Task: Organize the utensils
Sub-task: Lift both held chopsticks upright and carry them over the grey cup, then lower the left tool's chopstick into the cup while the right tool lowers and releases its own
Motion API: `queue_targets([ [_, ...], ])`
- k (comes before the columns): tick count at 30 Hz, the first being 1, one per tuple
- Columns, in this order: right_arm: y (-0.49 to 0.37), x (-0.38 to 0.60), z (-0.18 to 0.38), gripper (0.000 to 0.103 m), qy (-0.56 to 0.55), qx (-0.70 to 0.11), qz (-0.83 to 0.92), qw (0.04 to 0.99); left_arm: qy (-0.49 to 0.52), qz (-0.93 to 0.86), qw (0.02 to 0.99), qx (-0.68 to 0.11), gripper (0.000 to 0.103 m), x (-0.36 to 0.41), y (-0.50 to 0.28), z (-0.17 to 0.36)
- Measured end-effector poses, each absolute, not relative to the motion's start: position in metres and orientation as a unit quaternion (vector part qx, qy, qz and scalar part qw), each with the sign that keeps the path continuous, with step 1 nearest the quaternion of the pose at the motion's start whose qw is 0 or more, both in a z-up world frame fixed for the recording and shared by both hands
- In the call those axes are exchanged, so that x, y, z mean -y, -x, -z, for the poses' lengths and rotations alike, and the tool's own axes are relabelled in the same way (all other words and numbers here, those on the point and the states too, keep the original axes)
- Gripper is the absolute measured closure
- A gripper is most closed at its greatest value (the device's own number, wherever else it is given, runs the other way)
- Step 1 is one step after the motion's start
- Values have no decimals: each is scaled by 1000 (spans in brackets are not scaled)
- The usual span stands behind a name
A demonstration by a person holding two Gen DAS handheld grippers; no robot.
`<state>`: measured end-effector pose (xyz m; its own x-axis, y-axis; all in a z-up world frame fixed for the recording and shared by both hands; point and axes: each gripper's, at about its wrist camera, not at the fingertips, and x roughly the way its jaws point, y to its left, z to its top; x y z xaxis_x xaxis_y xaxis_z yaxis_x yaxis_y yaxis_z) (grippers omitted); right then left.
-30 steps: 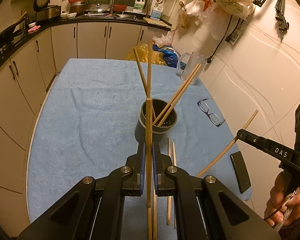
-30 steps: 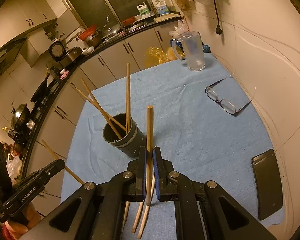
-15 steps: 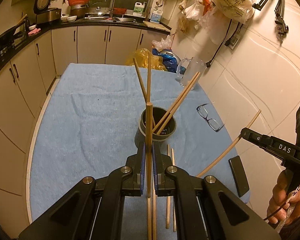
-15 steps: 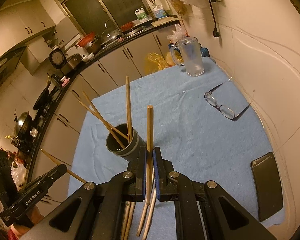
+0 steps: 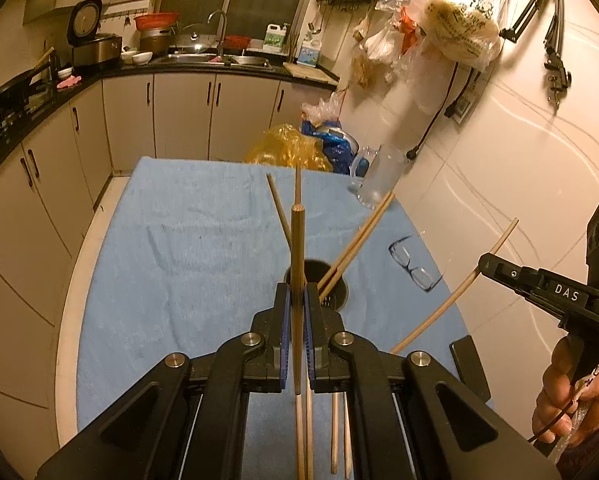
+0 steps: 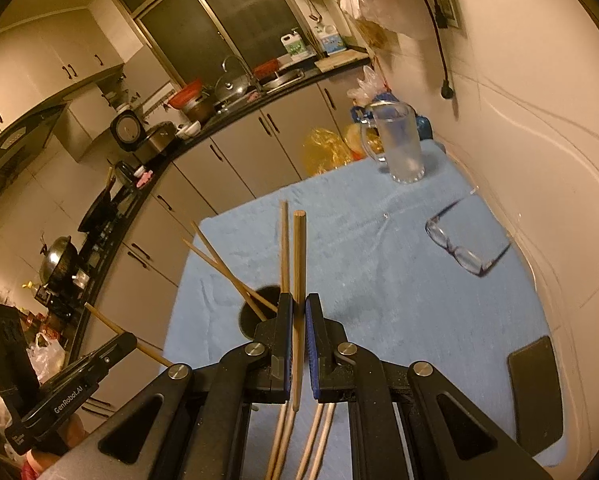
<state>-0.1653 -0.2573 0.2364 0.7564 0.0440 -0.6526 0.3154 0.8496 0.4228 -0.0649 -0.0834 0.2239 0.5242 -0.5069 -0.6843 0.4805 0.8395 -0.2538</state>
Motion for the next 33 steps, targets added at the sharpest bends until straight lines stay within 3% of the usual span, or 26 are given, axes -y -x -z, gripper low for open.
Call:
queue_targets([
  [17, 122, 270, -278, 96, -267, -308, 68, 911, 33, 292, 887, -356, 97, 97, 27, -279],
  [33, 78, 278, -253, 96, -270, -332, 77, 900, 33, 280, 879, -384, 97, 122, -6, -250],
])
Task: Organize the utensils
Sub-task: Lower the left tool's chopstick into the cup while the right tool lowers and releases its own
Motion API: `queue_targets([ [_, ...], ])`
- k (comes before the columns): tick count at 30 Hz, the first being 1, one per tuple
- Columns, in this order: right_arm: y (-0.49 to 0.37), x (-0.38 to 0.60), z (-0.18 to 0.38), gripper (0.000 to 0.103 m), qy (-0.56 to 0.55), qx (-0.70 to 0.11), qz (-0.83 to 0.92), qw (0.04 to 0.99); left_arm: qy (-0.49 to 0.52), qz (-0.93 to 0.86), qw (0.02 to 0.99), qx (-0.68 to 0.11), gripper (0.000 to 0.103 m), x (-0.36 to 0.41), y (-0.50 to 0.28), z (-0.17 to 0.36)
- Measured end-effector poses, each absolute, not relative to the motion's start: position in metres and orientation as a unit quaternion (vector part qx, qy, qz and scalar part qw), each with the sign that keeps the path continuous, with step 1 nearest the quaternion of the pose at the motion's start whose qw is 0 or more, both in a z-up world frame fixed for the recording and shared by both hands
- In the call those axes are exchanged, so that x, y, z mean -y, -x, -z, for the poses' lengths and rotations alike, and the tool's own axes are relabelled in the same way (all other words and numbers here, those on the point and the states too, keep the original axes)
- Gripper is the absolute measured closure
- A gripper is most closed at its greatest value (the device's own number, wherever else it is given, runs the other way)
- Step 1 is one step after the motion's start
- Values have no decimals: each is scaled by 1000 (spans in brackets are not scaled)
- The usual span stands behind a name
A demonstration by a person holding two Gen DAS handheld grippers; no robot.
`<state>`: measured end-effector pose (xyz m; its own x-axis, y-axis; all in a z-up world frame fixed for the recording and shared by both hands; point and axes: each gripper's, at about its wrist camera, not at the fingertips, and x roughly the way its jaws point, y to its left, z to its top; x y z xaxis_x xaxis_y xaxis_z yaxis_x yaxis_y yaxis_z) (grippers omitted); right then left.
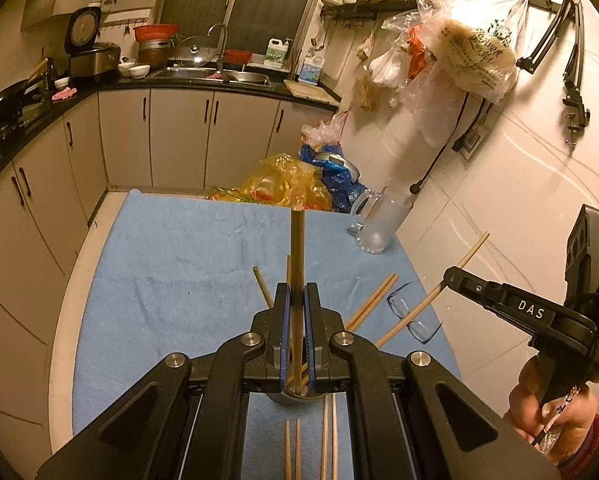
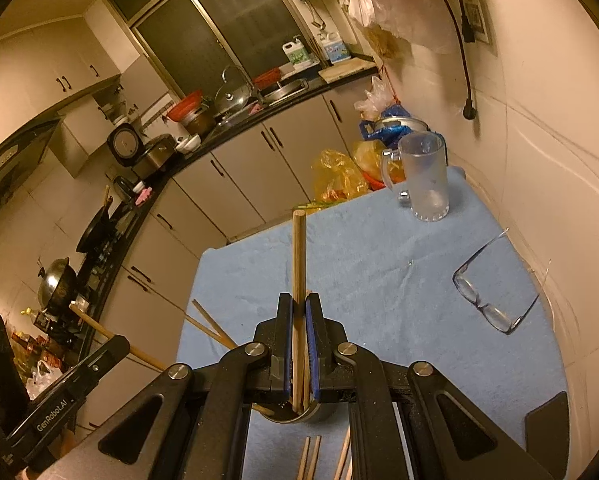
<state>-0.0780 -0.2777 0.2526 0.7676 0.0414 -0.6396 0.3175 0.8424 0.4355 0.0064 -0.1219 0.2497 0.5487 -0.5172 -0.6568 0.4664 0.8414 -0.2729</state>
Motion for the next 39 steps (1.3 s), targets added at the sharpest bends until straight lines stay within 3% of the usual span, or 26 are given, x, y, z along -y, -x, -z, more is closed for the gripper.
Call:
queue_targets([
  [21, 56, 267, -192, 96, -266, -392, 77, 877, 29, 265, 865, -425, 97, 129, -19, -200],
  [39, 43, 266, -183, 95, -264, -402, 74, 874, 11, 251, 869, -426, 96, 135, -23, -186],
])
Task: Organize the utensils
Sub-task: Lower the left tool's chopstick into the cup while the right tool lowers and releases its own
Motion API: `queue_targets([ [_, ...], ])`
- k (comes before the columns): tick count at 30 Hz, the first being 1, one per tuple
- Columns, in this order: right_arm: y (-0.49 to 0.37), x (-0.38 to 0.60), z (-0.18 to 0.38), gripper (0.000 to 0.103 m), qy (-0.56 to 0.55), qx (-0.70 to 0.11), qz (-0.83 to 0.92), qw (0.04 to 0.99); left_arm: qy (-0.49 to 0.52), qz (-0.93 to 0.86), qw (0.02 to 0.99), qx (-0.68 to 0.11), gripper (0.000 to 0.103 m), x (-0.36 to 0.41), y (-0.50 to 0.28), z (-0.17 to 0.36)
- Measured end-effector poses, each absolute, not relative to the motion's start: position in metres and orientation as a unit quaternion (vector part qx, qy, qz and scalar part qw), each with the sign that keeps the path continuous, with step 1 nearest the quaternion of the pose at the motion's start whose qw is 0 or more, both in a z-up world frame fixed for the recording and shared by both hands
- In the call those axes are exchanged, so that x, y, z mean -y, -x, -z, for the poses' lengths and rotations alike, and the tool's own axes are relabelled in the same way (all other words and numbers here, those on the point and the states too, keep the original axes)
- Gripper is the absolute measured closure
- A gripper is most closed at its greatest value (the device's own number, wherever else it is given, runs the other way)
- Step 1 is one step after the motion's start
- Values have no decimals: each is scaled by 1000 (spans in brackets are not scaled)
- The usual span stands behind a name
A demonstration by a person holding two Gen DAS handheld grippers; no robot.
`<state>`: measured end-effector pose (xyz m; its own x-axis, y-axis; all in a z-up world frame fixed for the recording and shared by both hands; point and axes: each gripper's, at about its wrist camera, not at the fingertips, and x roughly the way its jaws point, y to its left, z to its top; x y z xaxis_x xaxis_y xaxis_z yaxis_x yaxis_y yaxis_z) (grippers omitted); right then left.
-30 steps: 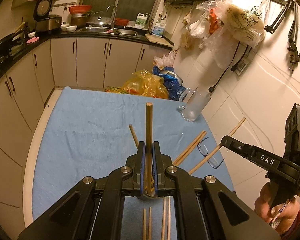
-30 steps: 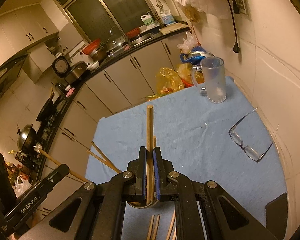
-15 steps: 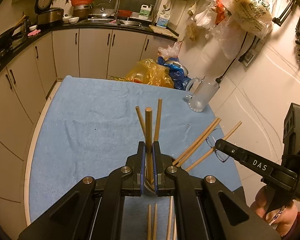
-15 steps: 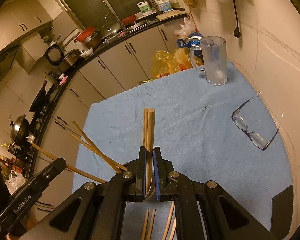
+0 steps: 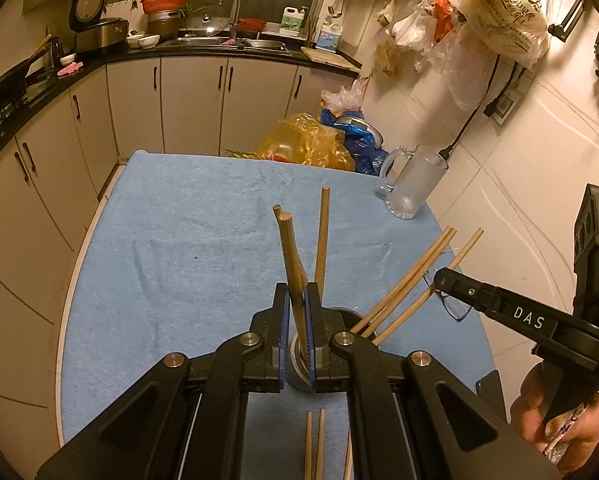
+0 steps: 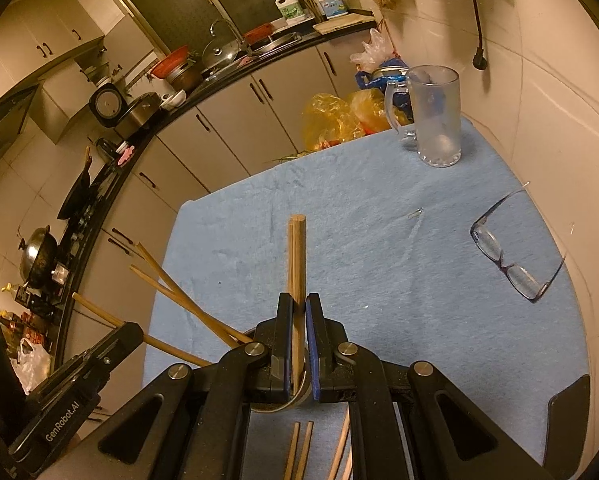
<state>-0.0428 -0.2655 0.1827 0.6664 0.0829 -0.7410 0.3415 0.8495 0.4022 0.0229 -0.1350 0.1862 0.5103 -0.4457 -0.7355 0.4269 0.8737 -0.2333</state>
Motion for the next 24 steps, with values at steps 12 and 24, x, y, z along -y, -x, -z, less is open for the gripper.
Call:
queue_targets([
  [12, 51, 265, -203, 95, -272, -383, 69, 880, -9, 247, 880, -405, 93, 136, -17, -196],
  [24, 76, 270, -219, 86, -292, -366, 74, 881, -19, 227, 896, -380, 78, 125, 1, -212],
])
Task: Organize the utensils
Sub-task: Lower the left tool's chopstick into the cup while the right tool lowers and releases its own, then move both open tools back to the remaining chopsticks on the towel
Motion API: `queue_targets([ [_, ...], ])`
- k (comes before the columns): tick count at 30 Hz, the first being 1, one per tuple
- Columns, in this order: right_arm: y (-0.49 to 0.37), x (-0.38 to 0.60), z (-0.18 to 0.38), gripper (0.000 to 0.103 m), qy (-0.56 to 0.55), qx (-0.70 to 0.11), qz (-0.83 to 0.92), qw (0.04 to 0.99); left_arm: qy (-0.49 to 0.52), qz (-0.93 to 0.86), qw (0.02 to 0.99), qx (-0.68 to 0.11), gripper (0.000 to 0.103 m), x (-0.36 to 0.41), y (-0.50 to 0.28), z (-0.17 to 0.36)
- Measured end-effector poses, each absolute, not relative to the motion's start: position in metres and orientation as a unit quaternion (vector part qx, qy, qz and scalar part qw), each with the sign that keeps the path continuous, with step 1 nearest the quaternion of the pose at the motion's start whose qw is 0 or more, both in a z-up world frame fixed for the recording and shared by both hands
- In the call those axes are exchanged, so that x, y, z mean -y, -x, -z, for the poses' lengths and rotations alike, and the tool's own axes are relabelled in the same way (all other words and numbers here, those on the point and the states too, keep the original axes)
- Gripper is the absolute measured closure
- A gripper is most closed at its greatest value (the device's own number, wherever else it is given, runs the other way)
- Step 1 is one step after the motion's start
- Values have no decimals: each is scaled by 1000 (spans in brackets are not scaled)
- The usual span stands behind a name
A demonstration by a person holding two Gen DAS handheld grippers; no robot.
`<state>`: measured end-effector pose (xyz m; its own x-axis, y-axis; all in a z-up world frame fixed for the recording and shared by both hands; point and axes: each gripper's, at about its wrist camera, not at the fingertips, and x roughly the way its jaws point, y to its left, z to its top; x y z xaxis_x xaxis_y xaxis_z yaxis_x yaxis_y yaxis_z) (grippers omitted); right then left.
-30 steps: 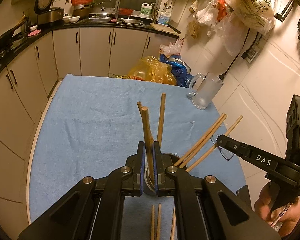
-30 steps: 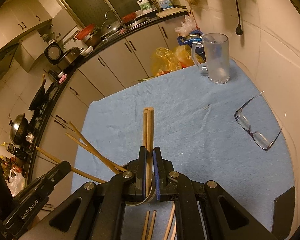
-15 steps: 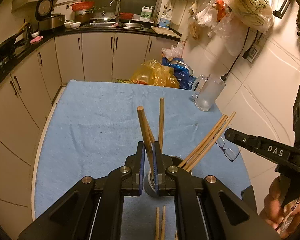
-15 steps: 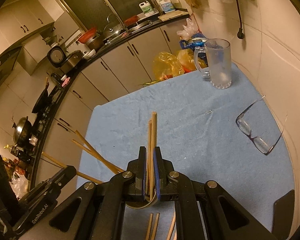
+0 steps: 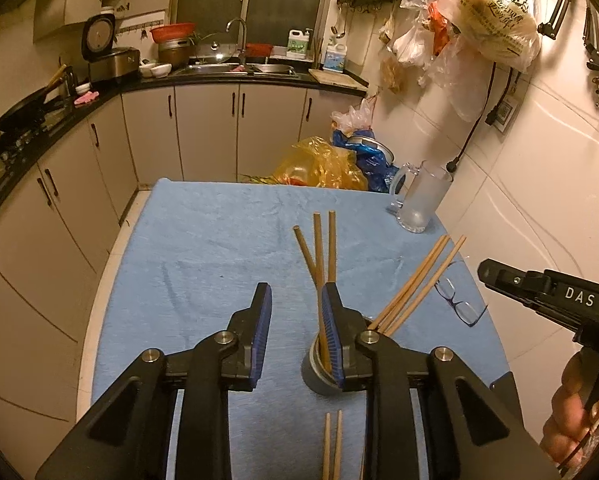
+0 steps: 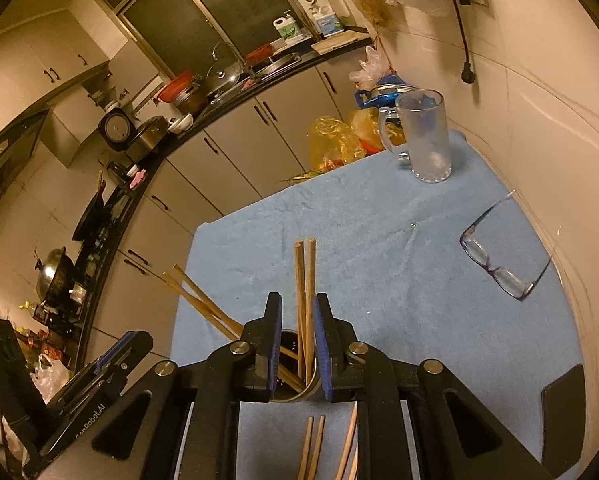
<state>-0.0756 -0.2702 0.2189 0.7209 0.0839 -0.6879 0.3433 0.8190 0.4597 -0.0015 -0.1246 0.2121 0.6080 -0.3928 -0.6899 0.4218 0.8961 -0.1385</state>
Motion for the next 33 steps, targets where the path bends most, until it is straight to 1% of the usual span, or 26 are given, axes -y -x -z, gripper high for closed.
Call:
queue_targets([
  [4, 86, 271, -219, 86, -296, -366, 75, 879, -23, 222, 901, -373, 75, 118, 8, -217],
  [10, 101, 269, -208, 86, -306, -377, 79, 871, -22, 217, 901, -375, 74, 105, 19, -214],
  [13, 111, 267, -199, 86, -308, -386, 83, 866, -20, 213, 900, -379, 71, 96, 28, -209],
  [19, 133, 262, -162, 85, -319, -421, 92, 844, -17, 211, 887, -410, 70, 82, 55, -178],
  [28, 171, 251, -102, 85, -325, -478, 114, 808, -42, 217, 851, -476, 70, 69, 96, -109],
  [33, 187, 238, -78, 85, -327, -499, 116, 794, -46, 216, 838, -499, 70, 57, 108, -88],
])
